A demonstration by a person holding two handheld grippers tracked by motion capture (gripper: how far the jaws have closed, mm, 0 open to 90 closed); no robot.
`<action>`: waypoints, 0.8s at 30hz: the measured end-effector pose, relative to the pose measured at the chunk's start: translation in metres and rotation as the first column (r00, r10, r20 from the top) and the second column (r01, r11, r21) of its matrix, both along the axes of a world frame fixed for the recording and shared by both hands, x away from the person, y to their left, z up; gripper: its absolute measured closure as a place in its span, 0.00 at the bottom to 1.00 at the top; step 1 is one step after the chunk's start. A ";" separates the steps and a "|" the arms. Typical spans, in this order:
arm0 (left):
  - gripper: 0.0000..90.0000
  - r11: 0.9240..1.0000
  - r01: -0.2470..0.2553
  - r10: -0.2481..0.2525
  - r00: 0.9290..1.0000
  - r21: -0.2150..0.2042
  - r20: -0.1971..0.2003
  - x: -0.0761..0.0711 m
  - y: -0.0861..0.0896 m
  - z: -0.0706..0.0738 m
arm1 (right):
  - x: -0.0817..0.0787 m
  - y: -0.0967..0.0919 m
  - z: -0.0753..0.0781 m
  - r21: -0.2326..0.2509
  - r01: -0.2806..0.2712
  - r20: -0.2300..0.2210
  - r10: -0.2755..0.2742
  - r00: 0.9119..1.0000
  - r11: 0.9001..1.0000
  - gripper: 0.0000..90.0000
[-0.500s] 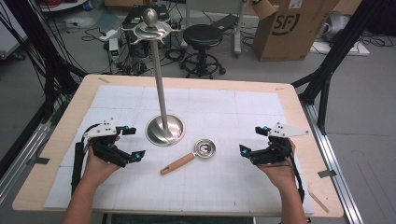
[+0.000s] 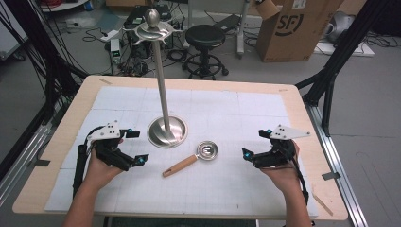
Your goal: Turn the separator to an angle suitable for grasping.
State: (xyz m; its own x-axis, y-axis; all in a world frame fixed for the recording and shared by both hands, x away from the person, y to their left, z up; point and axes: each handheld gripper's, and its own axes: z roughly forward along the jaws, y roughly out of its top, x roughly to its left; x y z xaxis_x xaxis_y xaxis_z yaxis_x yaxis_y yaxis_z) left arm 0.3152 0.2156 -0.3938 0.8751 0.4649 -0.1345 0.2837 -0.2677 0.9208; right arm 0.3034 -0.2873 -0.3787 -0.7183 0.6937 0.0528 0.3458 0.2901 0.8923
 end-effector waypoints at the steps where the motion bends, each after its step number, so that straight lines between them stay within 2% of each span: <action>1: 0.02 1.000 -0.003 0.003 1.000 0.005 -0.004 0.000 -0.001 0.000 | 0.001 -0.001 0.000 0.000 0.002 -0.002 -0.002 1.000 1.000 0.02; 3: 0.02 1.000 0.002 -0.002 1.000 0.023 -0.007 0.000 -0.004 -0.001 | 0.002 -0.002 -0.001 0.005 0.008 -0.006 -0.008 1.000 1.000 0.02; 6: 0.02 0.999 0.017 -0.017 1.000 0.029 -0.010 -0.001 -0.012 -0.002 | 0.004 -0.002 -0.002 0.001 0.006 -0.014 -0.006 1.000 1.000 0.02; 13: 0.04 0.997 0.033 -0.032 0.999 0.073 -0.019 0.001 -0.041 -0.009 | 0.004 -0.001 -0.003 -0.007 0.002 -0.008 -0.002 1.000 1.000 0.02; 14: 0.08 0.996 0.048 -0.046 0.999 0.074 -0.021 0.002 -0.045 -0.009 | 0.004 -0.001 -0.003 -0.006 0.006 -0.014 -0.006 1.000 1.000 0.02; 19: 0.12 0.990 0.082 -0.080 0.997 0.114 -0.022 0.002 -0.062 -0.013 | 0.004 -0.002 -0.003 -0.006 0.010 -0.013 -0.010 1.000 1.000 0.02; 23: 0.24 0.985 0.106 -0.102 0.994 0.138 -0.038 0.002 -0.072 -0.017 | 0.004 -0.003 -0.003 -0.006 0.014 -0.018 -0.014 1.000 1.000 0.02; 24: 0.24 0.983 0.112 -0.107 0.993 0.145 -0.043 0.002 -0.074 -0.018 | 0.004 -0.003 -0.003 -0.006 0.014 -0.018 -0.014 1.000 1.000 0.02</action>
State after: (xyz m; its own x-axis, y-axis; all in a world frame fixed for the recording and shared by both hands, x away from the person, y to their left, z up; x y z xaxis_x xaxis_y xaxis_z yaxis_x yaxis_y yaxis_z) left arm 0.3175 0.1418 -0.4121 0.9178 0.3833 -0.1035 0.2767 -0.4307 0.8590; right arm 0.3077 -0.2906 -0.3816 -0.7078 0.7038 0.0611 0.3655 0.2908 0.8842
